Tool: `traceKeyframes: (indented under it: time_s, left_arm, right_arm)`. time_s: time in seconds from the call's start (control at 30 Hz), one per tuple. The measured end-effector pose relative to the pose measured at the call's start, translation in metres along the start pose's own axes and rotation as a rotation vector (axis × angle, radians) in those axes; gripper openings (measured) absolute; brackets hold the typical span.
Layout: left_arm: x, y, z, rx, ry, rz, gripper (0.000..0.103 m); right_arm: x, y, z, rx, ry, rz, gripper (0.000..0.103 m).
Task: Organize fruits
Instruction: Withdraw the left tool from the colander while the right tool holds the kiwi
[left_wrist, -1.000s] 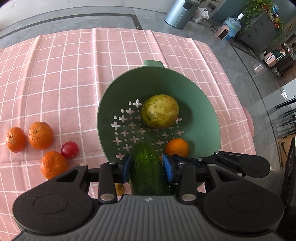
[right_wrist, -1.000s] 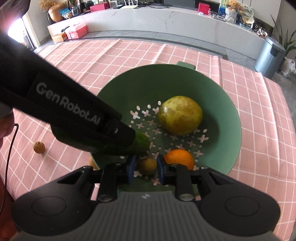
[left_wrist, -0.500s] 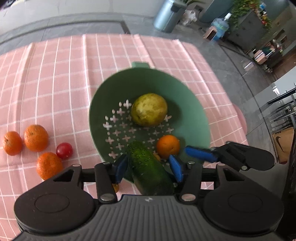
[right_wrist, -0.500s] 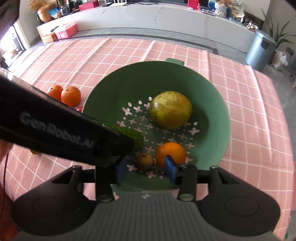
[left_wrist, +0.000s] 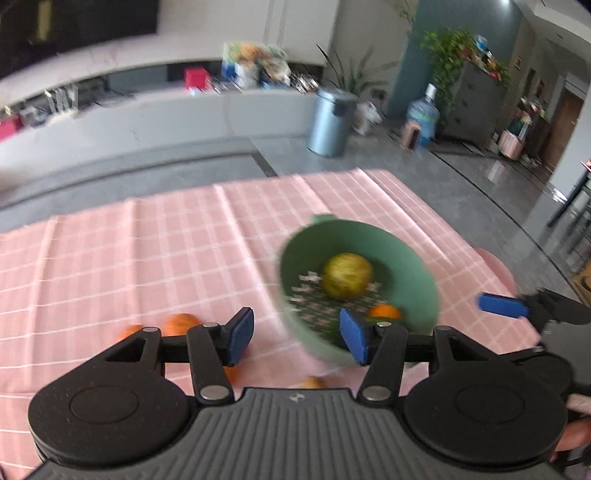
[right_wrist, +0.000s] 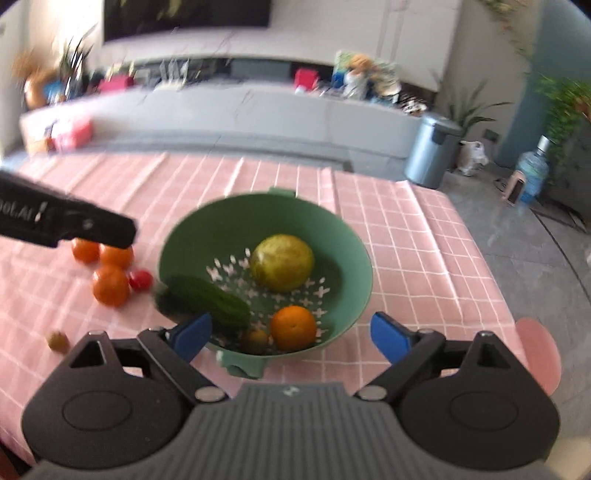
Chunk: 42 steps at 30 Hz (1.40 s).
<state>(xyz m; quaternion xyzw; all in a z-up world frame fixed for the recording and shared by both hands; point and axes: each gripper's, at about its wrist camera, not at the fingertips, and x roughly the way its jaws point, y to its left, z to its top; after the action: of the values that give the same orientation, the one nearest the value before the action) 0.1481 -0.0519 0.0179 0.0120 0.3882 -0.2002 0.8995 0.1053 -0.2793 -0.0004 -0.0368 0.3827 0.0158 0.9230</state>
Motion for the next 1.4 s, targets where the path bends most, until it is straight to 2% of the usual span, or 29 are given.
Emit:
traceKeyframes:
  time_s: [0.1,0.2,0.3,0.47,0.67,0.77,0.8,0.9,1.07,1.27,1.4]
  left_arm:
    - [-0.016,0.023,-0.015,0.017,-0.05,0.062,0.064]
    - [-0.031,0.048,-0.033,0.046,-0.098,0.171,0.064]
    - [-0.043,0.079,-0.047,0.043,-0.121,0.252,0.064]
    - [-0.053,0.135,-0.074,0.054,-0.121,0.357,0.067]
    - [-0.066,0.201,-0.107,-0.035,-0.15,0.404,0.071]
    - [-0.077,0.246,-0.116,-0.209,-0.15,0.388,0.071]
    - [-0.079,0.257,-0.119,-0.229,-0.157,0.395,0.071]
    - [-0.076,0.277,-0.129,-0.211,-0.105,0.467,0.071]
    - [-0.07,0.287,-0.141,-0.217,-0.092,0.441,0.071]
    - [-0.059,0.294,-0.157,-0.215,-0.045,0.449,0.071]
    - [-0.066,0.286,-0.147,-0.189,-0.088,0.437,0.071]
  right_arm:
    - [-0.01,0.006,-0.01,0.067,-0.035,0.029,0.089]
    - [-0.018,0.013,-0.017,0.106,-0.086,0.008,0.09]
    - [-0.024,0.022,-0.022,0.13,-0.133,-0.005,0.09]
    - [-0.028,0.04,-0.027,0.145,-0.146,0.055,0.09]
    - [-0.023,0.073,-0.032,0.104,-0.116,0.113,0.09]
    - [-0.023,0.086,-0.033,0.08,-0.115,0.134,0.09]
    - [-0.024,0.088,-0.034,0.073,-0.117,0.137,0.09]
    - [-0.024,0.093,-0.034,0.063,-0.117,0.136,0.09]
    - [-0.019,0.102,-0.032,0.06,-0.111,0.135,0.09]
    - [-0.01,0.114,-0.029,0.038,-0.1,0.142,0.09]
    - [0.002,0.119,-0.031,0.03,-0.071,0.157,0.09]
